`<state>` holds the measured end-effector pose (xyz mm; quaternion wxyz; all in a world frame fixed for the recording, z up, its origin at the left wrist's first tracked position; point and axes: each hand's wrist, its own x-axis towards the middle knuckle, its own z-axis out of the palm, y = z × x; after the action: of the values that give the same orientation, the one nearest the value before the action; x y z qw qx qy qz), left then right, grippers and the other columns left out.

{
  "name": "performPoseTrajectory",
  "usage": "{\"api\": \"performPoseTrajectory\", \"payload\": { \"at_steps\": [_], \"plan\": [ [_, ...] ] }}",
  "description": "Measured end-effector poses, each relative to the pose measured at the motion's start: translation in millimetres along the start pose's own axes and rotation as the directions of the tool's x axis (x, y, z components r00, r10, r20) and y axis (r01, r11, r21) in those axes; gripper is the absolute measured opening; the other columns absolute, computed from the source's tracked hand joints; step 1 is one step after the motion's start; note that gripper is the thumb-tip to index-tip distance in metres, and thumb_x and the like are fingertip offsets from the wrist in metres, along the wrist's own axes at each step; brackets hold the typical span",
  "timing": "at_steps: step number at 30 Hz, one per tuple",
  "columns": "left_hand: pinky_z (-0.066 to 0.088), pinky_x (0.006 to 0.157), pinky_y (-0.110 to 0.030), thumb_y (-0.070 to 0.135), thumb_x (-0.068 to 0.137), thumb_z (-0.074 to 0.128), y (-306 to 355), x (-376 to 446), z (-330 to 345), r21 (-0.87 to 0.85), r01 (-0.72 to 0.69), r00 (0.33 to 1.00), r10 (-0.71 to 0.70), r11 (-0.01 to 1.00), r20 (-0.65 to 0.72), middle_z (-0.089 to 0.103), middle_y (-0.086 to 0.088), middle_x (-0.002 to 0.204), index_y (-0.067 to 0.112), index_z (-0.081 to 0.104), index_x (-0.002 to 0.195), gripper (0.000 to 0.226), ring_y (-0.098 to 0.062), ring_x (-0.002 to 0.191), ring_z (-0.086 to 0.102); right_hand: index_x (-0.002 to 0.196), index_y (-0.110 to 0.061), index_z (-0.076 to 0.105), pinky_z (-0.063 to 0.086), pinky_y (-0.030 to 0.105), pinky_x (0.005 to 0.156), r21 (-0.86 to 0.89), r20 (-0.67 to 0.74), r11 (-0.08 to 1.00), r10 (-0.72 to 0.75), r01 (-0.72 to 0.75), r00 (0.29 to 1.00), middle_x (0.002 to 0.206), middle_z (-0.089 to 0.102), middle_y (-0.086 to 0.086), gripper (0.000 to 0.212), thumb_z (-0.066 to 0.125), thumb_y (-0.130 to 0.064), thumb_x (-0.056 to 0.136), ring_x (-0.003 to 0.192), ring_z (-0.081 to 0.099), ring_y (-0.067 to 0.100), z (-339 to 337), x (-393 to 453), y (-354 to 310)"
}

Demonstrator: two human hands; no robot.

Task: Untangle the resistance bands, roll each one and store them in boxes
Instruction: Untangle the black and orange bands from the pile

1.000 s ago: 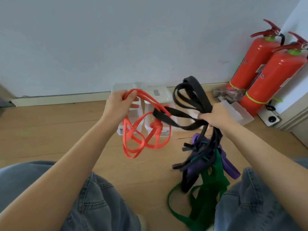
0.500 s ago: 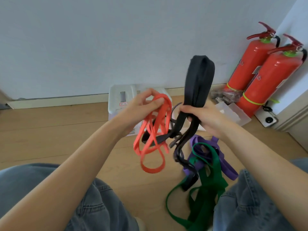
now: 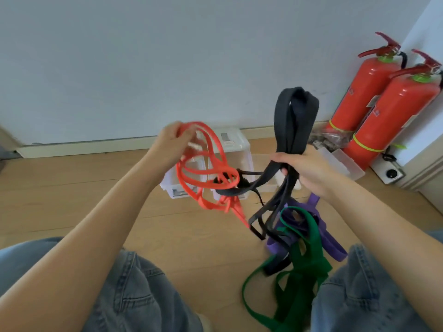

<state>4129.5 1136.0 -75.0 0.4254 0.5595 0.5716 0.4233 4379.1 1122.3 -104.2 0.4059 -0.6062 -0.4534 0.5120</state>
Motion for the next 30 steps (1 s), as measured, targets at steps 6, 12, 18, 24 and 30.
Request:
{"api": "performPoseTrajectory", "payload": {
  "at_steps": [6, 12, 18, 24, 30],
  "plan": [
    [0.034, 0.044, -0.014, 0.02, 0.098, 0.043, 11, -5, -6, -0.288, -0.165, 0.985, 0.173, 0.943, 0.003, 0.07, 0.01, 0.075, 0.019, 0.057, 0.082, 0.021, -0.003, 0.041, 0.043, 0.067, -0.009, 0.052, 0.036, 0.021, 0.048, -0.467, -0.157, 0.881, -0.001, -0.073, 0.988, 0.055, 0.048, 0.004, 0.021, 0.066, -0.014, 0.083, 0.048, 0.047, 0.013, -6, 2, 12],
    [0.03, 0.038, -0.017, 0.019, 0.099, 0.04, 16, -1, -7, -0.17, -0.177, 0.983, 0.182, 0.97, 0.016, 0.069, 0.002, 0.084, 0.019, 0.056, 0.085, 0.021, -0.003, 0.035, 0.037, 0.08, -0.005, 0.066, 0.044, 0.018, 0.054, -0.222, 0.047, 0.975, 0.019, -0.008, 0.999, 0.061, 0.058, 0.004, 0.014, 0.072, -0.017, 0.079, 0.048, 0.052, 0.009, 4, -2, 12],
    [0.027, 0.034, -0.013, 0.022, 0.096, 0.048, 12, -10, -4, -0.009, -0.14, 0.987, 0.14, 0.99, 0.077, 0.07, 0.008, 0.076, 0.016, 0.063, 0.081, 0.021, -0.001, 0.032, 0.035, 0.077, -0.007, 0.068, 0.047, 0.023, 0.056, 0.009, 0.114, 1.0, 0.019, -0.021, 0.993, 0.067, 0.064, 0.005, 0.005, 0.071, -0.01, 0.079, 0.057, 0.053, 0.017, 19, 0, 11],
    [0.021, 0.033, -0.014, 0.021, 0.096, 0.047, 25, -14, -8, -0.134, -0.151, 0.97, 0.173, 0.979, 0.17, 0.074, 0.001, 0.081, 0.013, 0.06, 0.084, 0.02, -0.006, 0.033, 0.029, 0.074, -0.005, 0.059, 0.04, 0.022, 0.043, -0.211, 0.067, 0.975, 0.089, -0.073, 0.994, 0.057, 0.057, 0.007, 0.01, 0.067, 0.002, 0.075, 0.045, 0.048, 0.016, 25, 4, 24],
    [0.027, 0.035, -0.013, 0.026, 0.095, 0.051, 25, -16, 3, 0.022, -0.158, 0.913, 0.137, 0.987, 0.383, 0.071, 0.005, 0.078, 0.016, 0.066, 0.096, 0.018, -0.006, 0.037, 0.042, 0.083, -0.007, 0.064, 0.046, 0.021, 0.052, -0.048, 0.256, 0.996, 0.083, -0.073, 0.963, 0.079, 0.07, 0.012, 0.014, 0.066, 0.005, 0.077, 0.066, 0.061, 0.02, 28, 1, 23]
  ]
}}
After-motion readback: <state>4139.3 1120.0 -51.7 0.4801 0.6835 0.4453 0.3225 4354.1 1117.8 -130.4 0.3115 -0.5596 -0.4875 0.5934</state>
